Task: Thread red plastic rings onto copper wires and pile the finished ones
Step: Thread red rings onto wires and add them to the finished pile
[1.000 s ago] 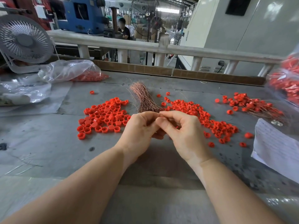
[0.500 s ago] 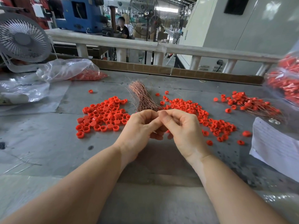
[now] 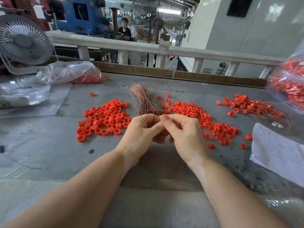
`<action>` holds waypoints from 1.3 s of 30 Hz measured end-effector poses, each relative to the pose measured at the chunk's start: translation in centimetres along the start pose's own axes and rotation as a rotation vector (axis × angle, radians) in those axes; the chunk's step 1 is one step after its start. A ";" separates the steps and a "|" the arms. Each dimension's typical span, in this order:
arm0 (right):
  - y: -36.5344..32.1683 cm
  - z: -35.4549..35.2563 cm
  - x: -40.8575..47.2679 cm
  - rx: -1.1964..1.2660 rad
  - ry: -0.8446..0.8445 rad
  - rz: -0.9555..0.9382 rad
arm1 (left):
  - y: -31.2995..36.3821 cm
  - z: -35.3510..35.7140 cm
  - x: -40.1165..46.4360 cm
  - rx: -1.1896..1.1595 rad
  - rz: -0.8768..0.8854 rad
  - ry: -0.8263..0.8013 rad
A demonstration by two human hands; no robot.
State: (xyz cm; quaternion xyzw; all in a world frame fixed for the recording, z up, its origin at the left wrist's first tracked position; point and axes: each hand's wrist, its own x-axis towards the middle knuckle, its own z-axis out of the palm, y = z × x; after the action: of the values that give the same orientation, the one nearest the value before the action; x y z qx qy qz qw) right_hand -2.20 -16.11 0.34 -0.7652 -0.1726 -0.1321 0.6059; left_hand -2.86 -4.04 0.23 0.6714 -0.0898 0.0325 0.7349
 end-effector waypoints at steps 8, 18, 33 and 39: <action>0.0 -0.3 0.3 -0.169 0.058 -0.120 | 0.1 -0.1 0.4 -0.081 -0.063 0.037; -0.2 -0.7 0.6 -0.102 0.139 -0.094 | 0.6 -0.1 0.3 -0.186 -0.114 0.017; 0.0 -0.8 0.5 -0.108 0.112 -0.099 | 0.3 -0.3 0.3 -0.138 -0.088 -0.018; 0.2 -0.7 0.4 -0.203 0.094 -0.180 | 0.1 -0.3 0.4 -0.078 -0.036 0.050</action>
State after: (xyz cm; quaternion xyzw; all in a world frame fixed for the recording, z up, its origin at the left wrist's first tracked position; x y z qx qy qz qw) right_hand -1.73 -16.75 0.46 -0.7968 -0.1978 -0.2386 0.5187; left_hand -2.50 -3.79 0.34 0.6427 -0.0607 0.0325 0.7630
